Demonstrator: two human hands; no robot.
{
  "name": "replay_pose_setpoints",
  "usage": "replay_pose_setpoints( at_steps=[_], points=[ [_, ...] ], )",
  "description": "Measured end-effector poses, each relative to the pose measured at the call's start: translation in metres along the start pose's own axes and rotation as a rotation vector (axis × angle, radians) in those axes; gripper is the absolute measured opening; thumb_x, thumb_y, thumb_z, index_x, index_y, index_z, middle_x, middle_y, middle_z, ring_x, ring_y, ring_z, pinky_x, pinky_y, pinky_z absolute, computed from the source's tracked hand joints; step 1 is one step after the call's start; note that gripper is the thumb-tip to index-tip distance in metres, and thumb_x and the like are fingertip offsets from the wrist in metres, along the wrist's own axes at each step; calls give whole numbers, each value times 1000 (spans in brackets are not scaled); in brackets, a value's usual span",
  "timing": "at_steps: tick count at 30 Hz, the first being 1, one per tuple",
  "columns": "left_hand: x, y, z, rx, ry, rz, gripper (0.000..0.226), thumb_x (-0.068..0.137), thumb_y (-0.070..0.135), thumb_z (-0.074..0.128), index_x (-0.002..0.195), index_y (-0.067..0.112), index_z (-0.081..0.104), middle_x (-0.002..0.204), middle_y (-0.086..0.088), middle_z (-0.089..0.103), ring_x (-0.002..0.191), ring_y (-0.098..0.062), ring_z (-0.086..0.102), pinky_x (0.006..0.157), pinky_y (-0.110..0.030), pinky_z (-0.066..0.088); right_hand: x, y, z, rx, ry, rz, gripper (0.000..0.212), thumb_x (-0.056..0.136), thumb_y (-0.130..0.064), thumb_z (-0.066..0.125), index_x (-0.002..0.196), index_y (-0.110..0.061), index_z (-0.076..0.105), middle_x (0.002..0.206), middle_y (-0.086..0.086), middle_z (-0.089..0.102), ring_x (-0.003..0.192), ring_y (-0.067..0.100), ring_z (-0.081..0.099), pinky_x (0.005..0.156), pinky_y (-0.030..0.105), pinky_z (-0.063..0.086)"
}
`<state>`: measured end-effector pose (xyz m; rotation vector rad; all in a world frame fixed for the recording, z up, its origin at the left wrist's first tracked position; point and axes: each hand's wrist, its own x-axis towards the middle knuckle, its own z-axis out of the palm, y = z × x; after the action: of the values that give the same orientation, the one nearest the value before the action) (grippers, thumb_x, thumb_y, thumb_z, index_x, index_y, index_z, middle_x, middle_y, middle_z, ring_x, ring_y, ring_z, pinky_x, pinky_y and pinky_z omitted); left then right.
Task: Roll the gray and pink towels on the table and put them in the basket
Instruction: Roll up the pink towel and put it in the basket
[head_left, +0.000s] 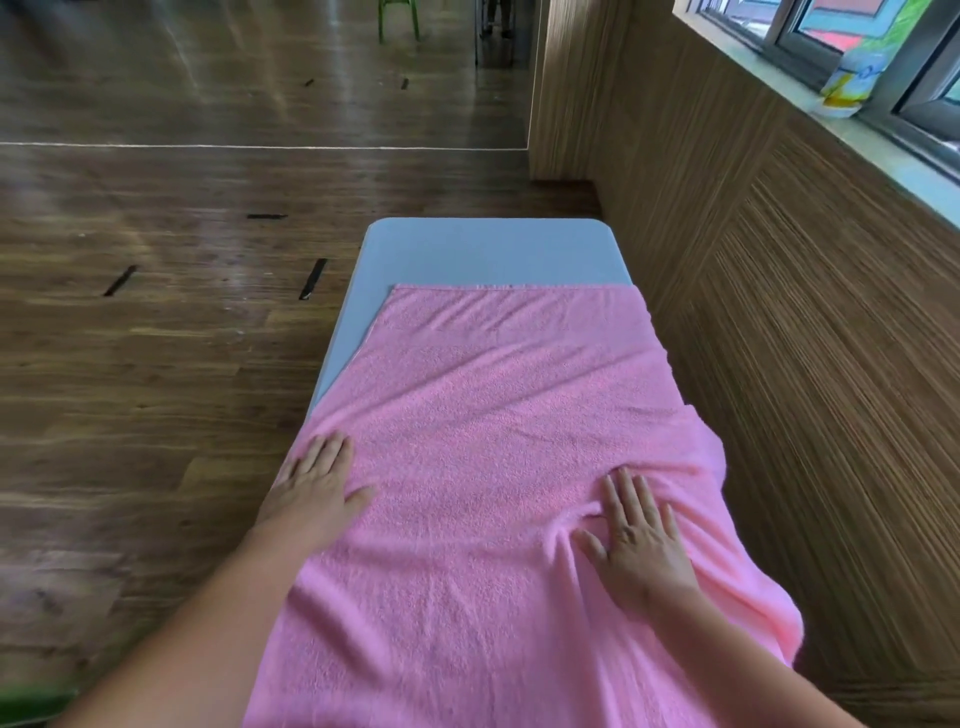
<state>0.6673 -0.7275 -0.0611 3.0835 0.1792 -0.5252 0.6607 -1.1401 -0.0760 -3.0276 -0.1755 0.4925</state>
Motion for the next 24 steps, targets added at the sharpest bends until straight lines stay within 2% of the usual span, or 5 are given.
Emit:
replay_pose_setpoints(
  at_steps=[5, 8, 12, 17, 24],
  points=[
    [-59, 8, -8, -156, 186, -10, 80, 95, 69, 23, 157, 19, 25, 164, 0, 22, 152, -21, 15, 123, -40, 15, -2, 13, -33, -35, -104, -68, 89, 94, -66, 37, 159, -19, -2, 166, 3, -10, 153, 25, -5, 124, 43, 6],
    [-126, 4, 2, -312, 310, 0, 66, 83, 69, 31, 112, 24, 68, 119, 9, 60, 115, -26, 51, 95, -41, 46, -38, 16, -49, -6, 18, -119, 69, 92, -54, 48, 150, -19, 33, 156, 7, 31, 140, 30, 34, 112, 39, 32],
    [-229, -10, 23, -458, 358, 26, 23, 74, 54, 46, 69, 35, 59, 93, 19, 56, 79, -11, 50, 66, -35, 44, -123, 32, -41, -12, 177, -278, 39, 80, -44, 56, 115, -28, 63, 116, -7, 55, 105, 19, 56, 83, 35, 49],
    [-326, -24, 70, -364, 109, 210, 60, 46, 59, 60, 106, 52, 54, 114, 40, 48, 94, 12, 45, 67, -9, 37, -234, 71, 4, -33, 152, -452, 41, 41, -53, 65, 78, -37, 65, 86, -17, 55, 70, 10, 58, 49, 28, 39],
    [-358, -26, 109, -247, 76, 356, 66, 50, 53, 55, 115, 44, 62, 112, 21, 61, 93, -1, 63, 82, -21, 38, -283, 85, 41, -66, -8, -228, 64, 18, -36, 81, 81, -29, 77, 86, -3, 67, 69, 20, 67, 59, 37, 57]
  ],
)
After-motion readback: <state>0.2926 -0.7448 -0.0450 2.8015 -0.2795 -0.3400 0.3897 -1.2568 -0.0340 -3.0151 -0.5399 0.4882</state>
